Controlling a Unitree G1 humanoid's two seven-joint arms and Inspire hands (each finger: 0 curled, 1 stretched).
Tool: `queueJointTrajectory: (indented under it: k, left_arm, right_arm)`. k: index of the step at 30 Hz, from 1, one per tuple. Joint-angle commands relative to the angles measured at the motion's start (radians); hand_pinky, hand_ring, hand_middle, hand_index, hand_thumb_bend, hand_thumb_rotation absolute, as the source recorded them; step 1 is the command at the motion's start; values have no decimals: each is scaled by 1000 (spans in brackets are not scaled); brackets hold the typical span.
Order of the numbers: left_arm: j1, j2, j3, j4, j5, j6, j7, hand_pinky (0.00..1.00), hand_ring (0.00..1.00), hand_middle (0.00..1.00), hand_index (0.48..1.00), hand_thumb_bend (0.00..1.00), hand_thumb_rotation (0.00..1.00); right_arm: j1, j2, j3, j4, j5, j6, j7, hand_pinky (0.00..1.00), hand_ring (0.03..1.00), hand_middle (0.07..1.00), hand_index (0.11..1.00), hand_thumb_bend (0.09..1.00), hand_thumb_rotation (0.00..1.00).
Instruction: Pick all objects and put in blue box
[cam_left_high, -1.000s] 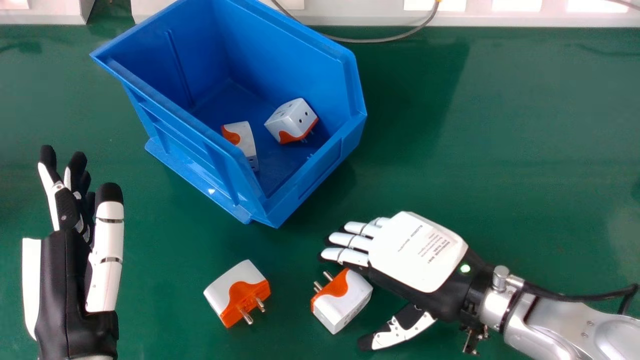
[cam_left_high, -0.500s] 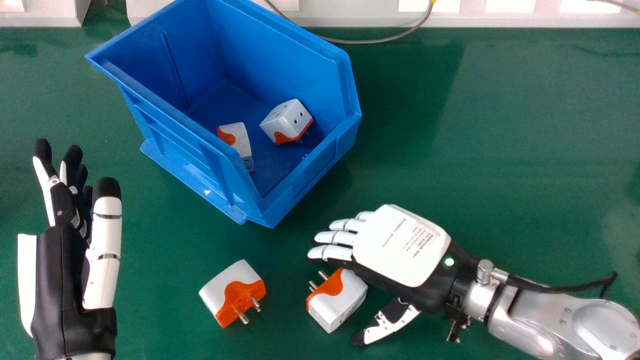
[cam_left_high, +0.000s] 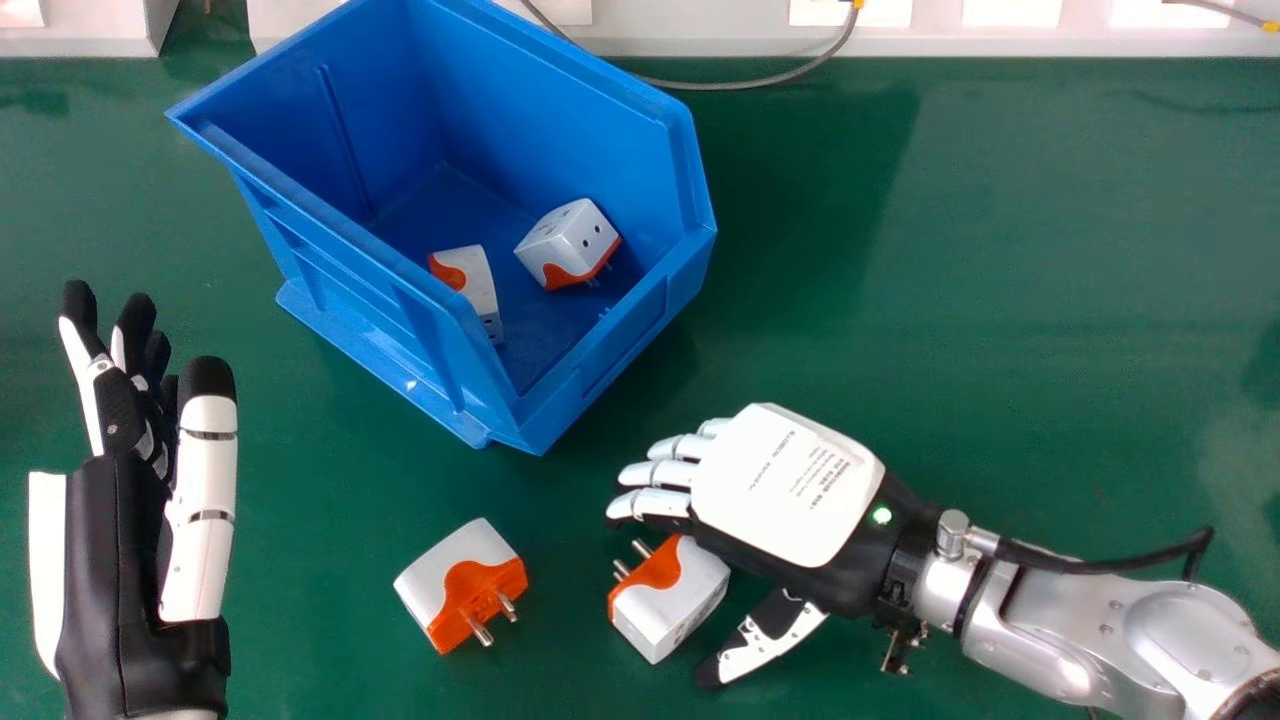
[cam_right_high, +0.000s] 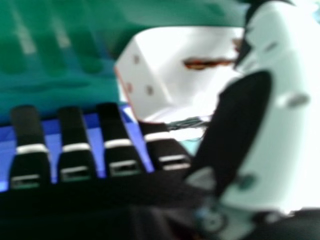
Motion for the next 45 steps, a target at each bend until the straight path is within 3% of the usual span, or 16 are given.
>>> queueJointTrajectory:
  k: [1,2,4,7,9,11,15,17,21,30,32,36,38,42,45]
  left_arm:
    - [8,-6,-4,-30,10,-3,7,1000,1000,999,1000,364,848]
    - [9,-5,-4,-31,14,-2,9,1000,1000,995,998,361,849]
    - [9,-3,-3,-31,16,-2,8,1000,1000,996,999,366,851]
    - [4,-2,0,-28,4,-2,1,1000,1000,1000,1000,359,846]
    - [2,-3,1,-29,-5,1,0,1000,1000,1000,1000,356,838]
    - [2,-6,1,-32,2,2,5,1000,1000,1000,1000,342,842]
    - [-1,-11,0,-35,3,6,10,1000,1000,999,999,327,843]
    - [-4,-8,2,-33,-11,8,2,1000,1000,1000,1000,326,837]
    - [-10,-4,8,-21,-10,-2,2,1000,1000,998,996,329,829]
    - [-13,2,13,-12,-9,-11,-2,1000,1000,999,1000,332,832]
    - [-17,3,16,-1,-17,-20,-6,1000,1000,999,1000,333,834]
    - [-24,0,19,9,-17,-22,-3,1000,1000,999,999,352,828]
    - [-25,2,20,14,-3,-29,0,1000,1000,1000,1000,344,836]
    - [-27,-1,16,12,-6,-18,-1,1000,1000,995,994,344,835]
    - [-33,5,17,24,-2,-32,-5,1000,1000,995,996,341,835]
  right_arm:
    - [-7,22,28,26,-26,15,7,642,758,752,708,468,310]
    - [-12,25,32,36,-20,9,5,617,724,707,665,515,221]
    - [-20,32,36,60,-3,-13,-5,578,665,630,535,511,154]
    - [-33,38,47,88,6,-42,-22,545,617,575,494,511,134]
    - [-40,42,54,102,10,-60,-35,520,580,546,466,517,43]
    - [-45,44,62,107,2,-65,-52,493,535,534,457,519,11]
    - [-52,46,77,109,-4,-67,-72,434,477,518,454,517,0]
    - [-54,43,83,102,-13,-64,-86,377,453,503,471,518,0]
    - [-58,42,88,93,-16,-46,-71,332,424,470,503,516,0]
    - [-43,52,57,98,60,-52,-15,364,454,469,480,517,0]
    - [-32,43,45,74,79,-48,12,363,456,473,476,516,0]
    - [9,15,1,-2,128,-42,63,350,450,470,480,517,0]
    - [42,-1,-29,-59,147,-28,82,332,443,465,483,518,0]
    - [129,-45,-114,-218,228,-2,162,306,432,460,490,519,0]
    - [198,-75,-187,-336,276,8,199,328,433,459,488,517,0]
